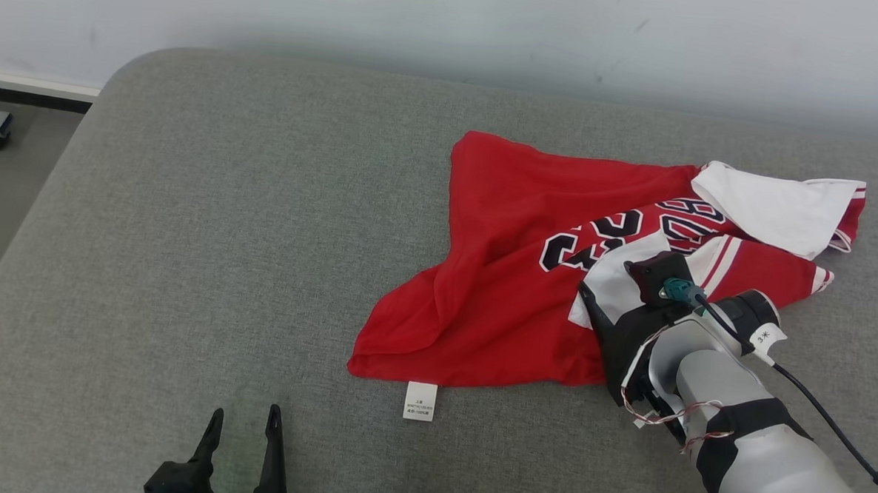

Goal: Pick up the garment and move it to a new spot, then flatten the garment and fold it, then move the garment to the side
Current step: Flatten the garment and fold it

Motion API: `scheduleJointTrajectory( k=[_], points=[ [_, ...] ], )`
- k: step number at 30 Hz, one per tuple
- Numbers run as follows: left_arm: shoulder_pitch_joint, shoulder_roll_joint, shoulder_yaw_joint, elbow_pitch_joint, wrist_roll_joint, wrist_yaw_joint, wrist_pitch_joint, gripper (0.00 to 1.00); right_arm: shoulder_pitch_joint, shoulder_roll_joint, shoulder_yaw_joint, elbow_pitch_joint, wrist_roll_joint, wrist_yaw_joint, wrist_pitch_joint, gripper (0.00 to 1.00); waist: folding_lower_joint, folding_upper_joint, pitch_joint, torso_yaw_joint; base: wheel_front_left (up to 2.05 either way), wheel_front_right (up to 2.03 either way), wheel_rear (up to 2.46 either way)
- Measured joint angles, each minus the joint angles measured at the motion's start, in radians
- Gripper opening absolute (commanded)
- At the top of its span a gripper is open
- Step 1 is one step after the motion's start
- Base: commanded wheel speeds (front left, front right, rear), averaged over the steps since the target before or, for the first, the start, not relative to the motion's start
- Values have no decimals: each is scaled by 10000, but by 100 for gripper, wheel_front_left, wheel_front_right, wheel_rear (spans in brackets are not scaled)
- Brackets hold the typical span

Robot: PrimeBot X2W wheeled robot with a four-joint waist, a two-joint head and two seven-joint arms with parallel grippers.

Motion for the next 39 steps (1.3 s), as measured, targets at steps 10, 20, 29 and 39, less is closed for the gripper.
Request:
scheduleJointTrajectory(
  k=[10,20,29,39],
  points=[
    [-133,-2,6,-46,8,23,0,100,-239,54,339,531,288,0,-230,42,-1,0,184,34,0,0,0],
    [-169,-2,-31,-59,8,31,0,100,-512,46,380,945,552,0,-596,0,-1,0,263,84,0,0,0],
    [-96,-4,184,-29,77,23,0,100,-221,58,144,727,1035,0,-1243,0,-1,1,-64,-100,0,0,0],
    [311,-6,548,50,207,-125,0,100,1663,-454,-1361,-1308,1517,0,-1371,0,-2,0,-637,-877,0,0,0]
  ],
)
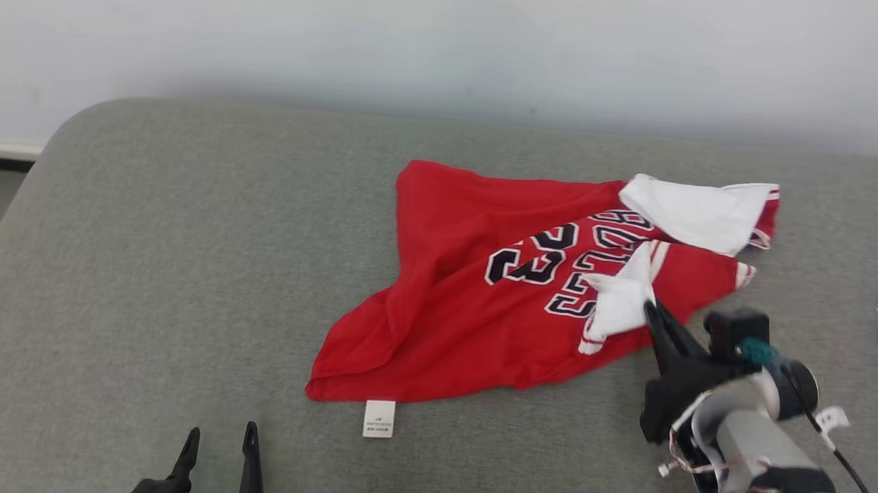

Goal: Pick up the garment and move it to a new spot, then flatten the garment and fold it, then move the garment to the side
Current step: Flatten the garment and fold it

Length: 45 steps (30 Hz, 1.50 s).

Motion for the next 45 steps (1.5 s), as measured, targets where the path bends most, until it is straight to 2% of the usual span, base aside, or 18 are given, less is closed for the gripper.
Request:
scheduleJointTrajectory(
  k=[9,16,18,19,26,32,39,45],
  points=[
    [346,4,249,17,23,-31,0,100,2309,167,-1885,-1645,-698,0,2,0,-1,0,-550,-1017,0,0,0],
    [377,6,364,29,61,-33,0,100,3664,773,-3246,-2637,-1367,0,0,1,-2,-1,-825,-1799,0,0,0],
    [383,2,370,56,73,-35,0,100,4071,1047,-3574,-2757,-1498,0,2,81,-2,0,-889,-1967,0,0,0],
    [389,2,374,79,81,-35,0,100,4316,1204,-3762,-2878,-1572,0,2,100,-1,0,-922,-2040,0,0,0],
    [556,4,366,111,82,-25,0,100,5309,1524,-4771,-3641,-2144,0,0,100,-1,0,-1122,-2300,0,0,0],
    [573,4,355,123,104,-31,0,100,4968,1547,-4696,-3871,-2579,0,0,100,0,-1,-1122,-2318,0,0,0],
    [545,4,182,163,102,-36,0,100,3977,1494,-3925,-2847,-2955,0,69,100,1,-1,-1038,-2110,0,0,0],
    [531,4,125,194,104,-38,0,100,3163,1344,-3942,-1549,-3515,0,251,100,1,-1,-864,-1822,0,0,0]
  ],
)
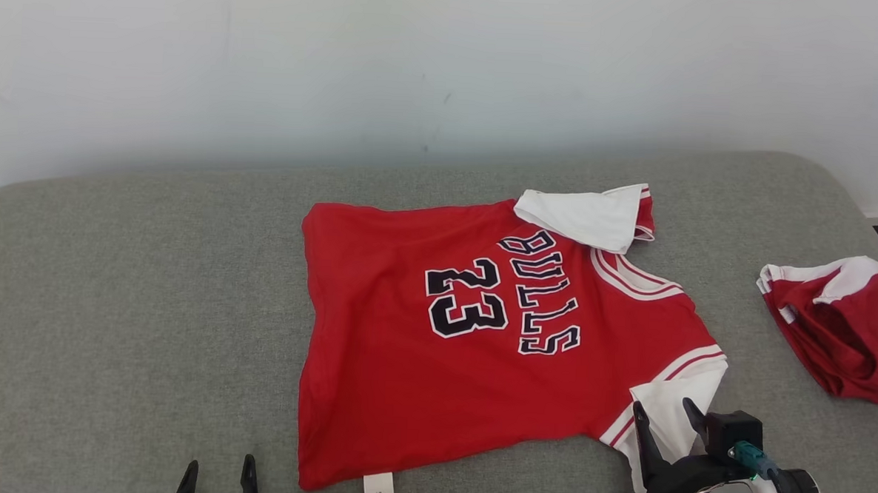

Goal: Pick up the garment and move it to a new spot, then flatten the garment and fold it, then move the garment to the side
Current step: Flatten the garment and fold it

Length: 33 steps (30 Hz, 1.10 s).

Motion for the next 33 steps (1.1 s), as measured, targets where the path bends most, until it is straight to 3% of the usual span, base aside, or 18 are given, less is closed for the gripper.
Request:
scheduleJointTrajectory(
  k=[2,4,5,7,8,9,11,13,14,21,27,28,29,30,33],
  points=[
    [-10,0,-23,-6,8,0,0,100,-177,0,-111,278,-75,0,-10,98,0,0,65,77,0,0,0],
    [-38,-2,-31,-15,12,0,0,100,-314,-25,-240,587,-186,0,-15,83,0,0,148,143,0,0,0],
    [-64,0,-31,-19,19,0,0,100,-356,-52,-309,734,-230,0,-17,69,0,1,186,173,0,0,0],
    [-127,0,-31,-25,25,0,0,100,-445,-75,-431,1028,-322,0,-27,60,0,1,258,226,0,0,0],
    [-154,-2,-29,-29,27,0,0,100,-498,-79,-479,1150,-355,0,-31,60,0,1,289,246,0,0,0],
    [-154,-2,-29,-29,27,0,0,100,-498,-79,-479,1150,-355,0,-31,50,0,1,289,246,0,0,0],
    [-161,0,-17,-36,52,0,0,100,-598,-77,-573,1300,-385,0,-105,40,0,1,340,273,0,0,0],
    [-161,0,-15,-40,69,2,0,100,-708,-65,-713,1398,-399,0,-136,22,1,1,366,269,0,0,0],
    [-161,0,-10,-48,69,2,0,100,-736,-59,-763,1409,-441,0,-163,0,0,1,369,256,0,0,0],
    [-168,0,25,-50,81,-2,0,100,-727,6,-1099,1402,-433,0,-238,0,0,1,299,109,0,0,0],
    [-153,0,40,-69,81,-4,0,100,-220,115,-1950,192,-33,0,-251,0,0,1,181,-91,0,0,0],
    [-149,2,38,-73,79,-2,0,100,-19,132,-2173,35,-10,0,-251,24,0,1,160,-132,0,0,0],
    [-148,0,33,-77,79,-4,0,100,191,157,-2393,-75,6,0,-253,78,0,0,142,-176,0,0,0],
    [-148,-2,21,-77,79,-4,0,100,394,167,-2600,-130,-2,0,-251,100,0,1,127,-216,0,0,0],
    [-148,-2,12,-75,79,0,0,100,836,263,-3173,-535,-132,0,-249,100,0,1,85,-319,0,0,0]
  ],
)
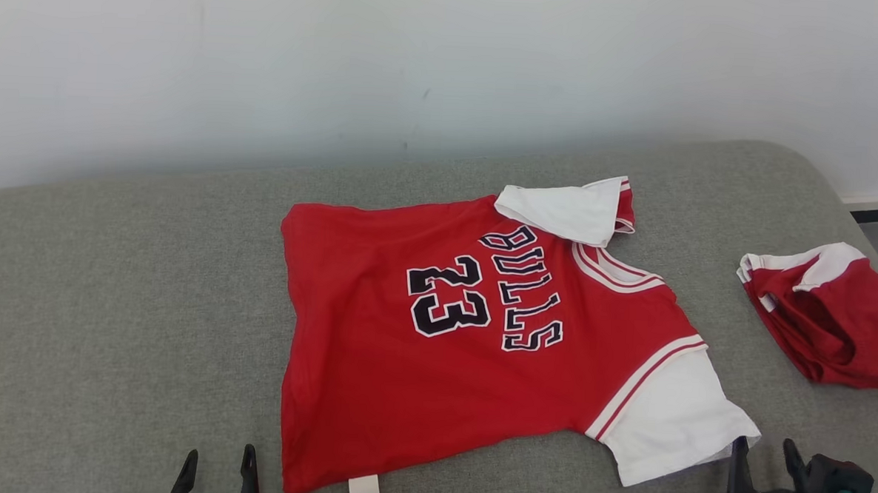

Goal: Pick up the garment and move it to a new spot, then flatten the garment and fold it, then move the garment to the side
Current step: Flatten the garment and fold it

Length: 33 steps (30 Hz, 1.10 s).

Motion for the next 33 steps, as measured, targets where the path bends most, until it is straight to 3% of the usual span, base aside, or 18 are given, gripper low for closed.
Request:
scheduleJointTrajectory(
  k=[6,15,22,33],
  points=[
    [-1,2,59,-19,69,12,0,100,313,194,-155,-1400,-299,0,0,100,0,0,-33,-154,0,0,0],
    [-10,2,138,-221,364,98,0,100,314,341,1384,-3743,69,0,-4,100,0,0,-97,-58,0,0,0],
    [15,2,136,-418,663,100,0,100,593,382,2499,-4080,221,0,-17,100,0,0,-272,108,0,0,0],
    [544,4,309,-909,1325,144,0,100,1492,393,2895,-3983,251,0,-19,100,-1,0,-565,225,0,0,0]
  ],
)
